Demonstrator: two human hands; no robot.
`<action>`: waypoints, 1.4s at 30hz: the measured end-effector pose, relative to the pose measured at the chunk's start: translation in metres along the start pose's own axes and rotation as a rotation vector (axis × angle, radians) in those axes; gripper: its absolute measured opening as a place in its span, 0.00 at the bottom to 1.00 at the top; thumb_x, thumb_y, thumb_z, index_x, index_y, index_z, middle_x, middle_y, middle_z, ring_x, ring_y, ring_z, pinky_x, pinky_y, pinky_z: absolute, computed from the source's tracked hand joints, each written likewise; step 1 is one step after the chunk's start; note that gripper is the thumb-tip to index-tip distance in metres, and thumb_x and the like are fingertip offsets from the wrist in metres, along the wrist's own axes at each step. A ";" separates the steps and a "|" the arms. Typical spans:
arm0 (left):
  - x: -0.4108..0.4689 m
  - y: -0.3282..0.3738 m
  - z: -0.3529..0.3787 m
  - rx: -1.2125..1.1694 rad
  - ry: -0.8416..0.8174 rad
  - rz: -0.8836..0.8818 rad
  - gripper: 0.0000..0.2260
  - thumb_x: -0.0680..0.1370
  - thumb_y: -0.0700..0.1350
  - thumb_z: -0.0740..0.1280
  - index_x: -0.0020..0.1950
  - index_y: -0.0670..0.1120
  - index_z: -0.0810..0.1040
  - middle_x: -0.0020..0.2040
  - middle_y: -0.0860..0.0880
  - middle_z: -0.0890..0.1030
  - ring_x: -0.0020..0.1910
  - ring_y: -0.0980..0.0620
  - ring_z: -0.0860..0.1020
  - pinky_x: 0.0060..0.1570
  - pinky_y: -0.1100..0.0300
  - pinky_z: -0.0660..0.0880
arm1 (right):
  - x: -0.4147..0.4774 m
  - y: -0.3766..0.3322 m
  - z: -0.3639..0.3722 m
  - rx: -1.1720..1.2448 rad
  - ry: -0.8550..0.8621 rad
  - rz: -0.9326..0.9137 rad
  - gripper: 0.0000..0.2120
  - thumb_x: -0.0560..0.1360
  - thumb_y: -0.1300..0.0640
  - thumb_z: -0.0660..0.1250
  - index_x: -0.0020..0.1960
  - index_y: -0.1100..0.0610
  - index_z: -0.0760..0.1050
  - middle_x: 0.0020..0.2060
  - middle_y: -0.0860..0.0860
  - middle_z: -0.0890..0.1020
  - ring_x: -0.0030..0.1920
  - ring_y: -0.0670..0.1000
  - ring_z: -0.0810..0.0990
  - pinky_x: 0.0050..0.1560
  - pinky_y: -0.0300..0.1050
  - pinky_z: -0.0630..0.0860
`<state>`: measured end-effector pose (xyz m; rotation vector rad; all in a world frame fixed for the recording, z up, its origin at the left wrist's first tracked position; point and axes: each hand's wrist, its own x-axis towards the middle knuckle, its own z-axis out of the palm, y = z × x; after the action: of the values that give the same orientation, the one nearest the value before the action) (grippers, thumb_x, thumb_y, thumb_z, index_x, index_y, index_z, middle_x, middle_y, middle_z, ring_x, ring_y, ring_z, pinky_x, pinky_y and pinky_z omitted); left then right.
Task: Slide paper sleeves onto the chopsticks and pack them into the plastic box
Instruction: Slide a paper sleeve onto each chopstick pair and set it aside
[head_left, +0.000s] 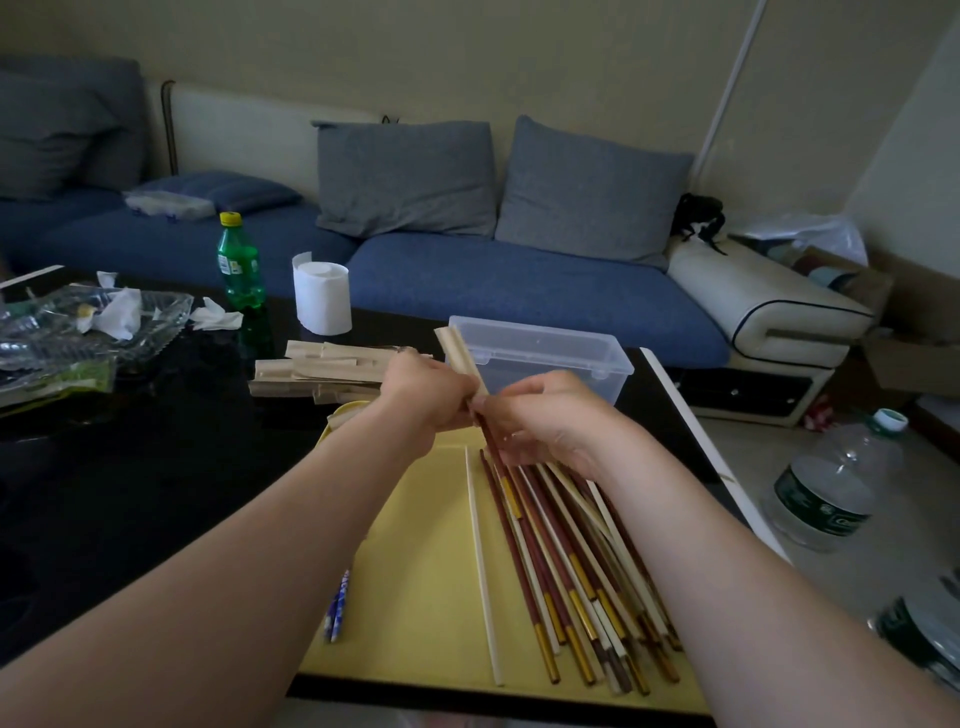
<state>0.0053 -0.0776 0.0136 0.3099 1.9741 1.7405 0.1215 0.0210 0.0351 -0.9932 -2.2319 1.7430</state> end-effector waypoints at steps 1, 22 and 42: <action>0.002 0.000 -0.001 0.013 0.018 0.007 0.12 0.78 0.36 0.74 0.59 0.42 0.78 0.50 0.42 0.85 0.45 0.46 0.87 0.47 0.49 0.86 | -0.004 -0.003 -0.002 -0.065 -0.063 0.043 0.18 0.78 0.58 0.79 0.65 0.60 0.78 0.49 0.60 0.90 0.50 0.60 0.91 0.43 0.47 0.87; -0.001 -0.012 0.006 0.351 -0.110 -0.066 0.15 0.80 0.41 0.72 0.64 0.43 0.73 0.51 0.42 0.82 0.43 0.46 0.87 0.32 0.56 0.83 | -0.001 0.010 -0.006 -0.887 -0.035 0.294 0.29 0.79 0.60 0.77 0.75 0.62 0.70 0.44 0.57 0.90 0.38 0.52 0.90 0.36 0.43 0.86; 0.003 -0.011 0.006 0.052 -0.122 -0.040 0.14 0.83 0.38 0.67 0.69 0.42 0.75 0.53 0.42 0.84 0.48 0.48 0.87 0.42 0.53 0.85 | -0.007 0.000 -0.021 -0.495 -0.117 0.083 0.13 0.80 0.56 0.73 0.58 0.64 0.81 0.41 0.60 0.89 0.32 0.52 0.87 0.32 0.41 0.82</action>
<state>0.0073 -0.0727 0.0017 0.3827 1.9279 1.6089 0.1371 0.0345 0.0434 -1.1041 -2.8143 1.3265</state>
